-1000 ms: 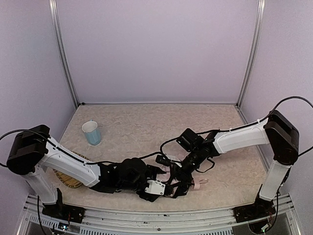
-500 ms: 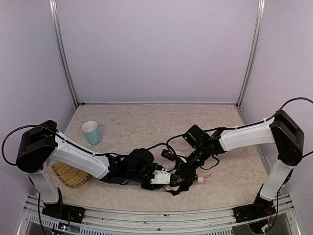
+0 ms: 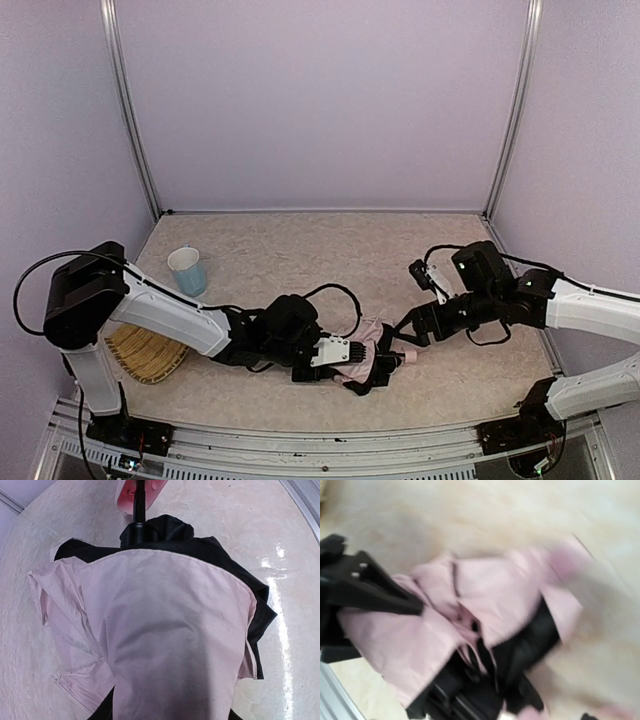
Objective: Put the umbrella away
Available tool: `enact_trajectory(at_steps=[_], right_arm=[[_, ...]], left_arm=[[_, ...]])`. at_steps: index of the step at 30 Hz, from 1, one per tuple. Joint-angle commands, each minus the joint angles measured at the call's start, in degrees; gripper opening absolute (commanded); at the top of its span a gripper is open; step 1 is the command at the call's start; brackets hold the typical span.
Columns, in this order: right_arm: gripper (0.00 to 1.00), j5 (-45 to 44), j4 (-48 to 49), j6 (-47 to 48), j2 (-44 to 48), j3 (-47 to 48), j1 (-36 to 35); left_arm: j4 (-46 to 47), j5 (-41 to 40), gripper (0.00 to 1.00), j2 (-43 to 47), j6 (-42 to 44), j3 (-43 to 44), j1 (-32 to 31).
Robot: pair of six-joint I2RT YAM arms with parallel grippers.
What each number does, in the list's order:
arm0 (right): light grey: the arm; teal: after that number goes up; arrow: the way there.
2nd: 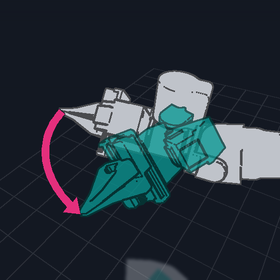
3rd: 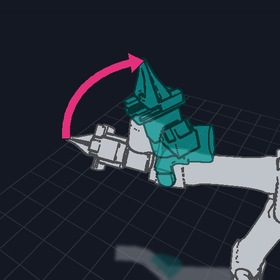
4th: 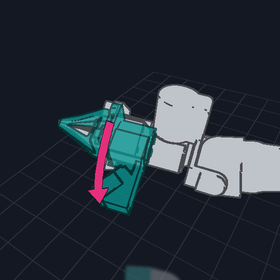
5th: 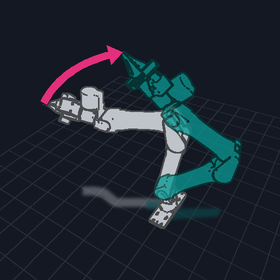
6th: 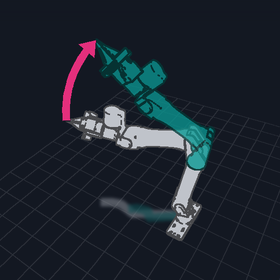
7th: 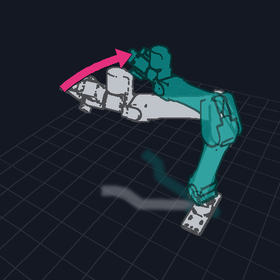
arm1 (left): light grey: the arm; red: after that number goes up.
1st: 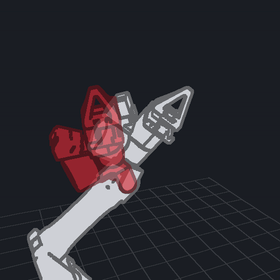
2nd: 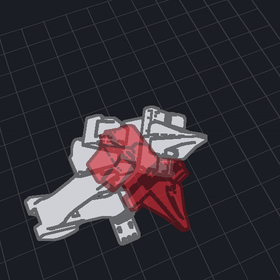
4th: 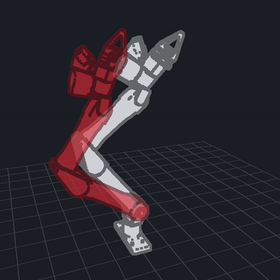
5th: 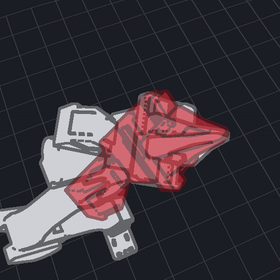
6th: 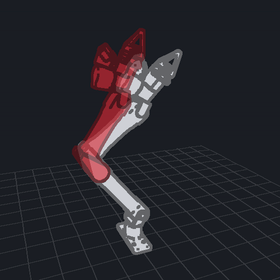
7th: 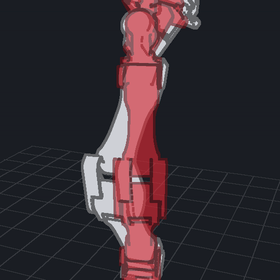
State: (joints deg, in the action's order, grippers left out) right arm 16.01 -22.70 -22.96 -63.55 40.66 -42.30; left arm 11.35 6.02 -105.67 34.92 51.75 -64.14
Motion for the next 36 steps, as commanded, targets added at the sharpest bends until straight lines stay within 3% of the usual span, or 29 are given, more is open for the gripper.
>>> enact_trajectory(at_steps=[1, 4, 8, 10, 14, 18, 26, 29, 32, 36], right_arm=[[0.82, -4.3, -5.0, -11.7, 3.2, -2.4, 0.2], [0.72, -1.5, -0.1, -15.8, 3.6, -6.9, -0.5], [0.54, 1.3, 18.1, -23.0, -2.7, -14.0, -5.3], [0.47, 3.4, 29.9, -23.9, -9.7, -12.7, -8.5], [0.40, 3.2, 32.3, -18.7, -22.0, -1.0, -15.1], [0.40, 4.2, 32.5, -16.4, -24.8, 2.2, -16.4], [0.51, -1.6, 20.5, -12.3, -4.8, -6.1, -13.1], [0.58, -3.4, 15.2, -3.1, 1.7, -5.7, -12.9], [0.57, -6.9, 11.3, 7.8, 4.1, -4.1, -13.0], [0.63, -9.4, 14.1, 25.0, 4.5, -4.3, -17.1]], left_arm=[[-11.5, 0.8, 0.36, -4.8, -3.6, -1.1, 0.5], [-11.9, 0.7, 0.36, -5.2, -4.2, -0.5, 0.5], [-11.7, 2.3, 0.36, -5.9, -5.1, 0.3, 0.5], [-11.5, 3.3, 0.36, -6.4, -5.4, 1.1, 0.3], [-11.2, 5.1, 0.36, -6.7, -5.9, 2.2, 0.3], [-10.3, 6.1, 0.36, -6.4, -6.1, 1.6, 0.5], [-13.5, 7.1, 0.31, -7.0, -7.5, 1.8, 2.5], [-15.6, 8.5, 0.30, -7.4, -8.7, 2.4, 3.8], [-17.5, 12.4, 0.30, -7.7, -9.2, 2.6, 5.0], [-22.1, 18.8, 0.31, -8.9, -9.6, 4.0, 6.3]])
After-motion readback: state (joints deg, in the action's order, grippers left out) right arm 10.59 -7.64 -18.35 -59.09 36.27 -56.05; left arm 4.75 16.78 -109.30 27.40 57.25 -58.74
